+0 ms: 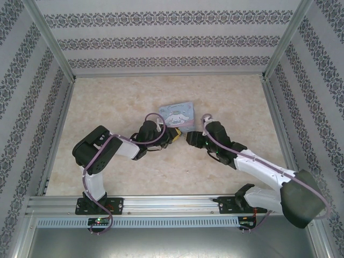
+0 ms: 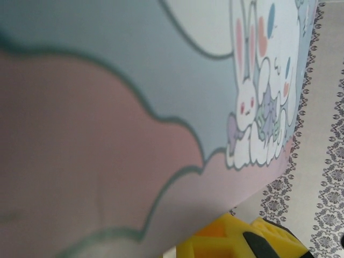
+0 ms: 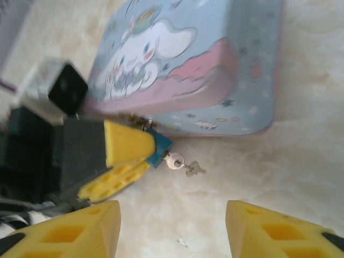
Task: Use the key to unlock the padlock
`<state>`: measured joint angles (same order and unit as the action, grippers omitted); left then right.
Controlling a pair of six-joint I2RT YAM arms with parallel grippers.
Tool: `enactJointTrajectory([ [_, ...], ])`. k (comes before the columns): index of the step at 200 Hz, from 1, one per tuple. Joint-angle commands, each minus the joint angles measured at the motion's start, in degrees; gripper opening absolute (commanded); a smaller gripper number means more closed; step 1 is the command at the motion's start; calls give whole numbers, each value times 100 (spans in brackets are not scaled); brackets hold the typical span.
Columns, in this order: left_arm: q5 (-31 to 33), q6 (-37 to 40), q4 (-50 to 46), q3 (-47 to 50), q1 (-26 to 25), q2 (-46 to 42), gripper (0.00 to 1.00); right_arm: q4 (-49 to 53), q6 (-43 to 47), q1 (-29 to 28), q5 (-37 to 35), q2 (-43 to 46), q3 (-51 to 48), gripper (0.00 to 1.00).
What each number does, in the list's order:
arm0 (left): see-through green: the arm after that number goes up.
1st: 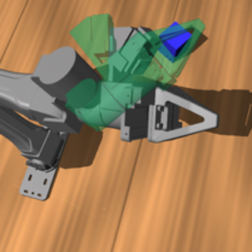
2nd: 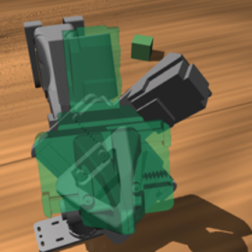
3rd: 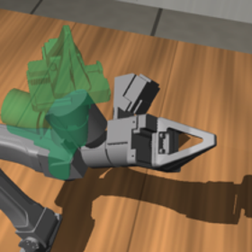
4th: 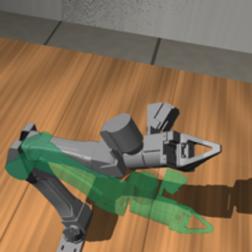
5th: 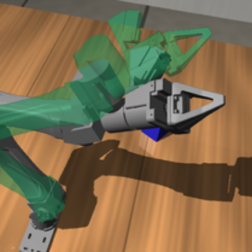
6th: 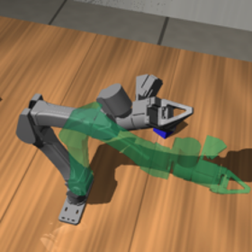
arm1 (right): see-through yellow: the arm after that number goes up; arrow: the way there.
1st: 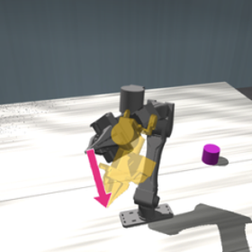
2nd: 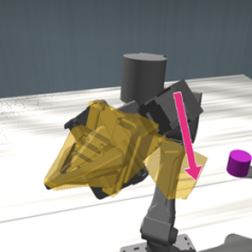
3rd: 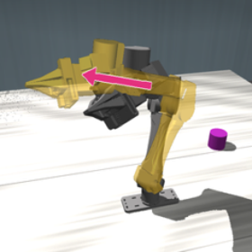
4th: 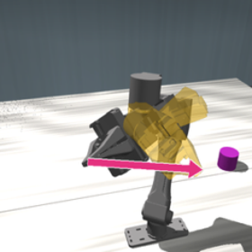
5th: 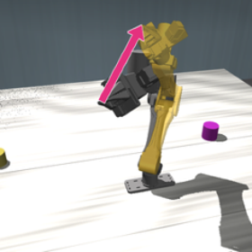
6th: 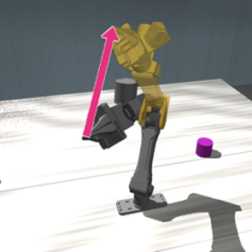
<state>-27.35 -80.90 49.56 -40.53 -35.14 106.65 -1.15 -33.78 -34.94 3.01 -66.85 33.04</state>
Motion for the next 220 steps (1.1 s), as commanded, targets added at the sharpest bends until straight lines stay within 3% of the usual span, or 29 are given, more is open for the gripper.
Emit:
enactJointTrajectory([
  [1, -457, 277, -747, -281, 73, -424, 0, 588, 1132, -295, -505, -358, 400, 49],
  [75, -965, 779, -2529, -956, 139, -776, 0, 825, 1992, -773, -1027, -959, 772, 51],
  [109, -1026, 865, -2732, -1042, 156, -778, 0, 887, 2086, -825, -1368, -1101, 798, 50],
  [220, -1103, 836, -2712, -1110, 157, -698, 0, 801, 2200, -904, -1415, -1737, 1235, 42],
])
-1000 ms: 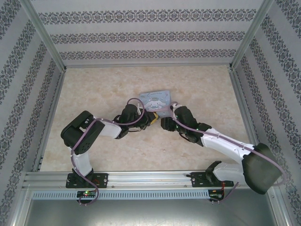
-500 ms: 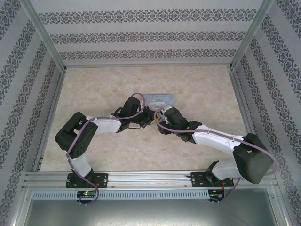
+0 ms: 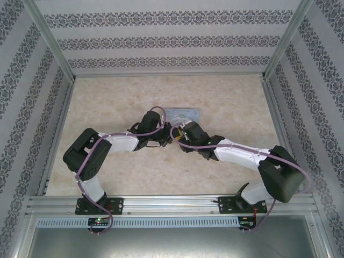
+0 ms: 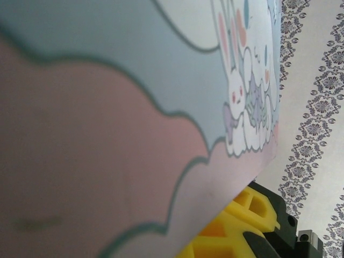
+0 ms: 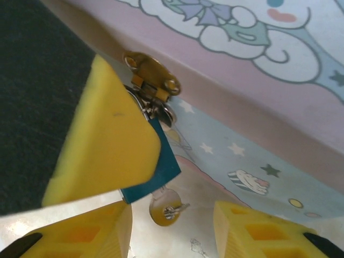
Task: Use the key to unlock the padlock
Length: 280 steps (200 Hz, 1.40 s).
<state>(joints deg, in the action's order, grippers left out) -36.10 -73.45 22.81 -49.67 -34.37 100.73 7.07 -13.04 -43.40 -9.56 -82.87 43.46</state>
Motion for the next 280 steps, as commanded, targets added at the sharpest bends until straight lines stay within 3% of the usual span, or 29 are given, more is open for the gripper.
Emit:
enactJointTrajectory([
  [1, -226, 88, -38, -194, 80, -106, 0, -21, 126, -61, -155, -143, 195, 42],
  [52, -246, 103, -37, -206, 80, -97, 0, -52, 170, -53, -303, -296, 267, 37],
  [99, -308, 110, 22, -168, 80, -46, 0, -146, 92, 40, -105, -336, 414, 20],
  [133, -345, 174, -36, -140, 80, -1, 0, -181, 23, 54, 459, -340, 575, 0],
  [159, -350, 199, -11, -100, 84, 26, 0, -364, -231, 228, 975, -207, 436, 0],
  [205, -354, 259, 25, -78, 77, 109, 0, -1304, -1101, 1006, 2899, 234, -171, 0],
  [235, -345, 237, 103, -63, 78, 140, 0, -1383, -1308, 1234, 3299, 243, -206, 0],
  [246, -329, 239, 106, -58, 85, 140, 0, -1340, -1331, 1302, 3284, 312, -250, 21],
  [262, -319, 243, 92, -45, 88, 140, 0, -1267, -1359, 1429, 3175, 542, -373, 41],
  [280, -327, 230, 92, -38, 88, 132, 0, -1174, -1404, 1604, 3051, 903, -549, 45],
])
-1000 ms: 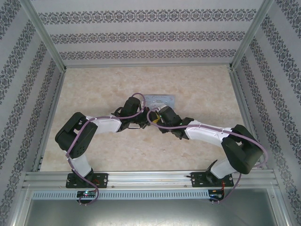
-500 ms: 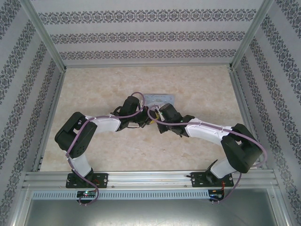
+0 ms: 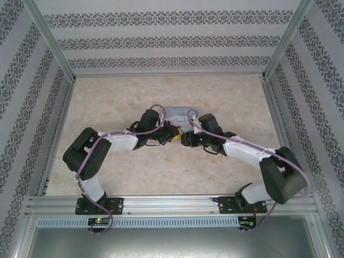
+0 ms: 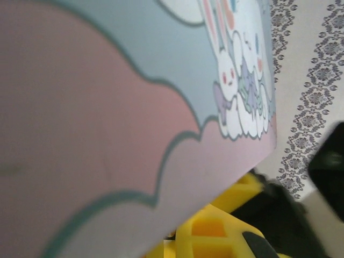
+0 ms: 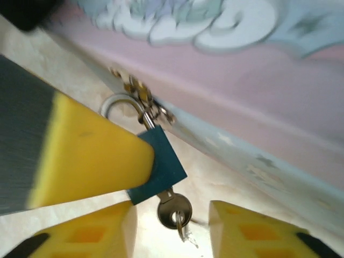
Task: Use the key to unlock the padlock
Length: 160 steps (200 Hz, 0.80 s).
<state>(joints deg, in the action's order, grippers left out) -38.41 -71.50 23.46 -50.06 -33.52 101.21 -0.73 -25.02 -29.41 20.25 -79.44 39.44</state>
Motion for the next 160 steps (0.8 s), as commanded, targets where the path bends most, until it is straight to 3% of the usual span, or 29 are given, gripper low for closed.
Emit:
enactJointTrajectory([
  [1, -100, 38, 22, 8, 7, 84, 0, -389, -210, 211, 64, 583, -156, 46],
  [40, -122, 48, -29, -61, 12, 82, 0, 67, 10, 198, -380, 1024, -229, 47],
  [95, -140, 73, -123, -166, 10, 108, 0, 525, 528, -275, -1237, 806, -112, 47],
  [133, -105, 241, -233, -147, 12, 132, 0, 141, 58, -284, -1063, 638, -162, 47],
  [160, -53, 568, -579, -133, 12, 125, 1, -346, -436, -285, -799, 386, -295, 56],
])
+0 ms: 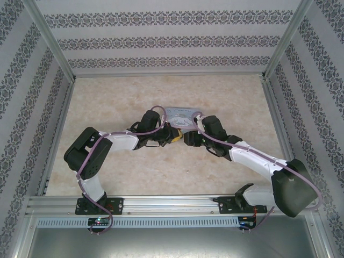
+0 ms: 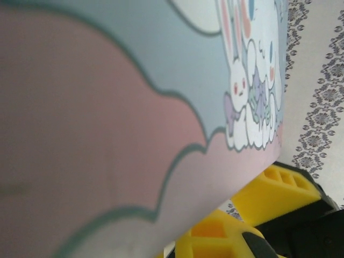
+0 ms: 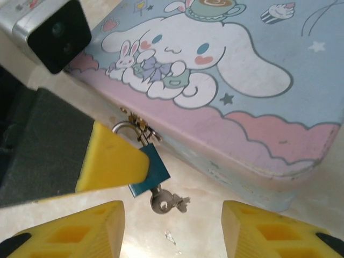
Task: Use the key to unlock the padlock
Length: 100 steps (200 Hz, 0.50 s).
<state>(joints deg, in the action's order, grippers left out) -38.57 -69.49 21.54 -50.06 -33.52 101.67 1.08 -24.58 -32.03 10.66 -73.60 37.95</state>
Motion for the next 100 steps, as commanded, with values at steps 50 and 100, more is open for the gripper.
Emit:
enactJointTrajectory([
  [50, -115, 678, -636, 69, 3, 90, 16, -1916, -1465, 2, 465, -715, -511, 63],
  [100, -95, 748, -605, 471, 3, -132, 50, -2711, -1967, 115, 539, -1249, -493, 63],
])
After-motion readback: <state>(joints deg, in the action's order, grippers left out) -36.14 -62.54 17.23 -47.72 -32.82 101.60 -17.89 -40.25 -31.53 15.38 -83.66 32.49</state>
